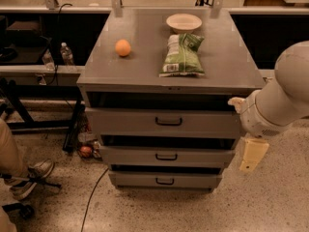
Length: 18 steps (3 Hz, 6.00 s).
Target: Open top drawer
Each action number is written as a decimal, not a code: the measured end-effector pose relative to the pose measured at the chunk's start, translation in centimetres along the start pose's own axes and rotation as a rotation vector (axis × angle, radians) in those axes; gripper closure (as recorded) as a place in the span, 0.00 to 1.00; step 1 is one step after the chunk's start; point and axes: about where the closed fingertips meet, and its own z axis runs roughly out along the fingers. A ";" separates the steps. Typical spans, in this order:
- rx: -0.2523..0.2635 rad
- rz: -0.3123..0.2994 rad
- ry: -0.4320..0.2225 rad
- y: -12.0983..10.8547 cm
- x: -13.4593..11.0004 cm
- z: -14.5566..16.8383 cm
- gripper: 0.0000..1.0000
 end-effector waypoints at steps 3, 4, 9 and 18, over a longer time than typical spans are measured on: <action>0.020 -0.123 -0.001 -3.0 1.0 7.7 0.00; 0.043 -0.128 -0.001 -4.2 1.2 8.8 0.00; 0.022 -0.114 -0.103 -8.5 1.8 14.5 0.00; -0.087 -0.091 -0.178 -5.8 2.3 15.7 1.00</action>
Offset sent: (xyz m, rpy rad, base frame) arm 0.0544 -0.0011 -0.0740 -0.0415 -0.0434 0.1527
